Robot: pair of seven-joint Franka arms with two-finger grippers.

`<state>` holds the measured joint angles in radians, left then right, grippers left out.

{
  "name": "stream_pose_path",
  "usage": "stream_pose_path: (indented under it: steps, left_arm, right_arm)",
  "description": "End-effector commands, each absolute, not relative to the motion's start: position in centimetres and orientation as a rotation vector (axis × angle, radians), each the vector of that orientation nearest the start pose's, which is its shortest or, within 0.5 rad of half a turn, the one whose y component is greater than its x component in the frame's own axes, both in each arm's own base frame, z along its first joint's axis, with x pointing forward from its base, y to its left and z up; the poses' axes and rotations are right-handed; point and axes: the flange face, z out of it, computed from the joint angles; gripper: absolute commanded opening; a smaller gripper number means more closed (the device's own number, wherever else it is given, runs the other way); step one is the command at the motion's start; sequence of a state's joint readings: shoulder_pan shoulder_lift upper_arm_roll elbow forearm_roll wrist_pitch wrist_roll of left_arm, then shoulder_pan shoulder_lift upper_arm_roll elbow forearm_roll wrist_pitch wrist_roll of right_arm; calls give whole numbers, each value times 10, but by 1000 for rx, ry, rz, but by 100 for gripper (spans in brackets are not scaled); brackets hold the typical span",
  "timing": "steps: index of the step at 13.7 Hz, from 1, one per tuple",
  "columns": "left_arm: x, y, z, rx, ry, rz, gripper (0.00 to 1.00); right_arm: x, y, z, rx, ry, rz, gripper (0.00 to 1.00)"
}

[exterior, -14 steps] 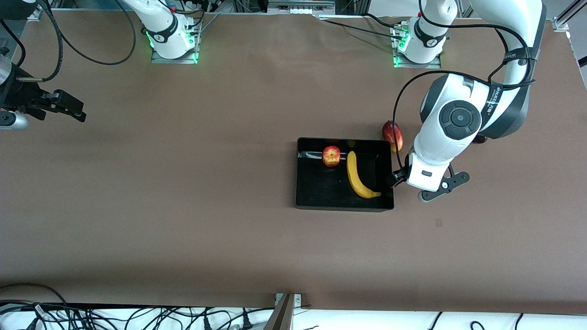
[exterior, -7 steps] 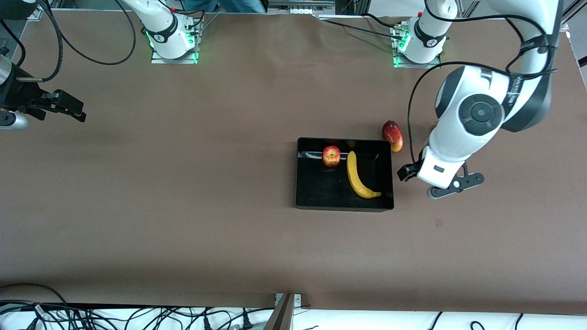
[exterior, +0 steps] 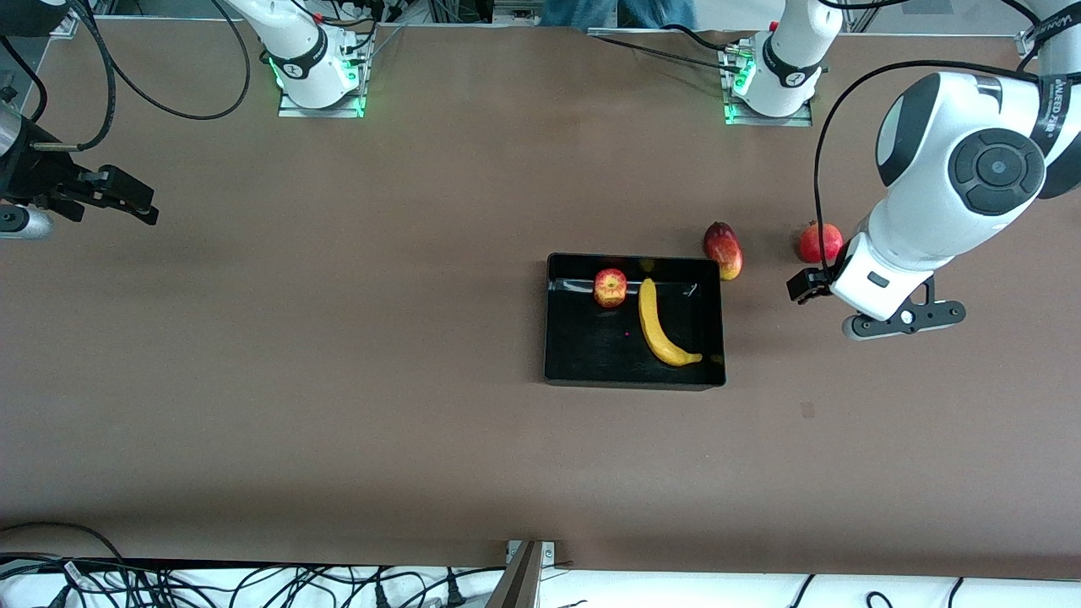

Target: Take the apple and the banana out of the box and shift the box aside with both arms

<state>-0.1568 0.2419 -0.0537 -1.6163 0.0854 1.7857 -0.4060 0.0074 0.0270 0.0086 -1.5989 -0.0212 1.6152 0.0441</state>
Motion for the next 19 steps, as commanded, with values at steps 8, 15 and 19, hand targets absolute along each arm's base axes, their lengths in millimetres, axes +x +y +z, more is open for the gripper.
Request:
stream_pose_path:
  steps: [8, 15, 19]
  left_arm:
    - [625, -246, 349, -3084, -434, 100, 100]
    - [581, -349, 254, -3144, -379, 197, 100]
    - [552, -378, 230, -3158, -369, 194, 100]
  right_arm:
    - [567, -3, 604, -3155, 74, 21, 100]
    - [567, -4, 604, -3154, 74, 24, 100]
    - [567, -5, 604, -3153, 77, 21, 100]
